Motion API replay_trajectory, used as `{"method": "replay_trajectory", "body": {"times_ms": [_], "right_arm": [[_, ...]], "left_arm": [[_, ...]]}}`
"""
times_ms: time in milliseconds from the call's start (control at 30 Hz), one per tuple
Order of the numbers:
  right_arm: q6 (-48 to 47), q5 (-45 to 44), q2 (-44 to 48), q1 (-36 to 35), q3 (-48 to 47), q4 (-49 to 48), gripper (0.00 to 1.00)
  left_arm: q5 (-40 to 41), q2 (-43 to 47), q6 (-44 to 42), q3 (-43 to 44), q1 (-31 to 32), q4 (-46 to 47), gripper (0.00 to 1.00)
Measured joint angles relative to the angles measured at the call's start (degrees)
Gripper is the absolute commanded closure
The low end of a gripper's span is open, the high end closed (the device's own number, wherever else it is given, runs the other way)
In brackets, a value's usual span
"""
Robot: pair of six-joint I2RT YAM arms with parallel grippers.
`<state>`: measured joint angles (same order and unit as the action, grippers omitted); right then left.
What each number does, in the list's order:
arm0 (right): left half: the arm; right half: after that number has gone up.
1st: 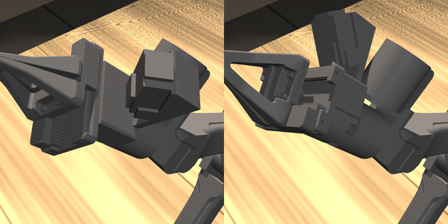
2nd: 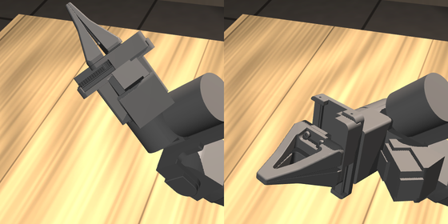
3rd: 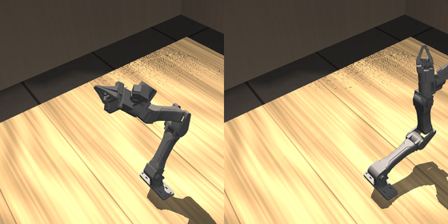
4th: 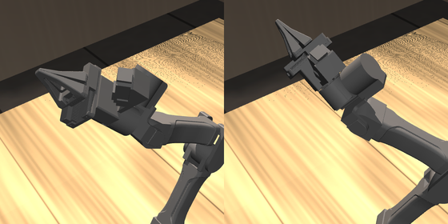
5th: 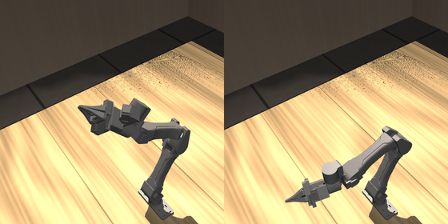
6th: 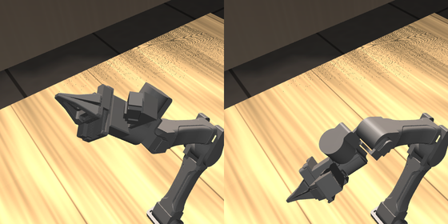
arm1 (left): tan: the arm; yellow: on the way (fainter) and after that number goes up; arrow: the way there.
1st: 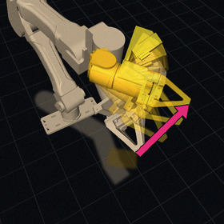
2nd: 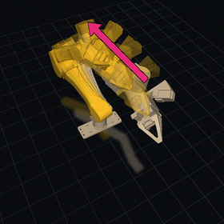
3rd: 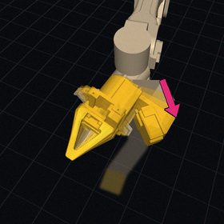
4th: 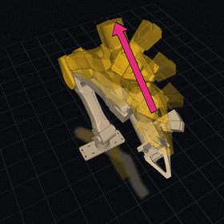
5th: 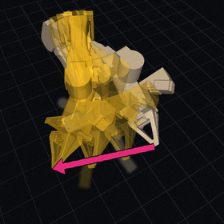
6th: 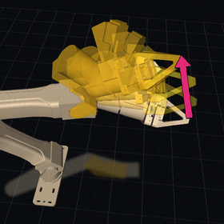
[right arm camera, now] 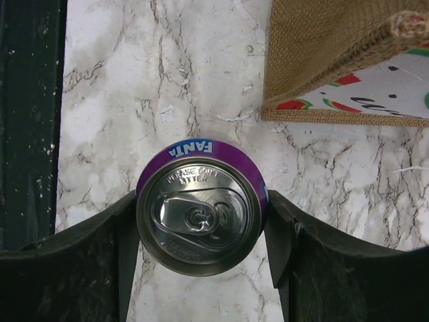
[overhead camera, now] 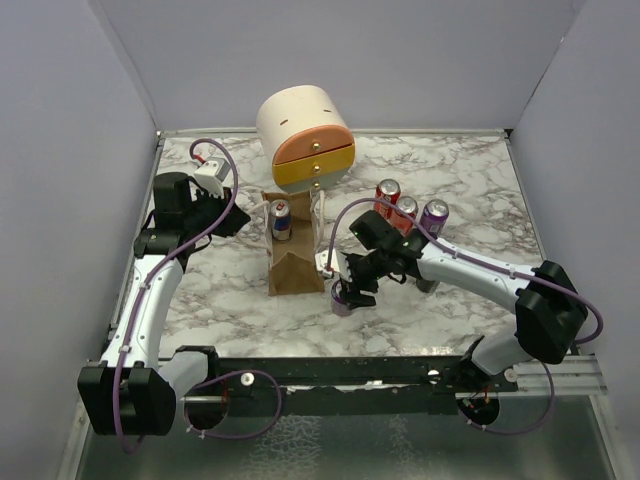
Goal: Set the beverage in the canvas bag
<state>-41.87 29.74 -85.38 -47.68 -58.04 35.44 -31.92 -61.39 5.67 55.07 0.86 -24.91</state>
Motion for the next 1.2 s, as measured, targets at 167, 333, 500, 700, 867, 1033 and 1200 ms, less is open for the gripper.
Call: {"method": "replay_trajectory", "body": {"times_ms": [167, 333, 500, 700, 867, 1033, 1200], "right_arm": [[0.07, 1.03, 0.0, 0.0, -1.31, 1.79, 0.61], [0.92, 4.22, -0.55, -0.02, -8.02, 5.38, 0.65], [1.11, 7.89, -2.64, -0.87, -17.14, 8.68, 0.65], [1.55, 10.23, -5.38, -2.64, -27.56, 12.68, 0.66], [5.77, 9.11, -7.32, -4.57, -35.95, 13.16, 0.69], [10.25, 2.93, -12.0, -5.27, -46.12, 12.46, 0.69], [13.05, -6.4, -16.48, -5.18, -50.4, 10.36, 0.7]], "left_arm": [[0.0, 0.0, -0.07, 0.0, 0.0, 0.02, 1.0], [0.02, 0.0, -0.35, 0.0, 0.0, 0.02, 1.0], [0.04, -0.04, -0.68, 0.0, 0.0, 0.0, 1.0], [0.02, -0.57, -0.72, 0.0, 0.0, -0.02, 1.0], [0.02, -0.59, -0.92, 0.0, 0.0, 0.0, 1.0], [0.02, -0.59, -0.94, 0.0, 0.0, -0.02, 1.0], [0.07, -0.55, -0.94, 0.0, 0.0, -0.04, 1.0]]}}
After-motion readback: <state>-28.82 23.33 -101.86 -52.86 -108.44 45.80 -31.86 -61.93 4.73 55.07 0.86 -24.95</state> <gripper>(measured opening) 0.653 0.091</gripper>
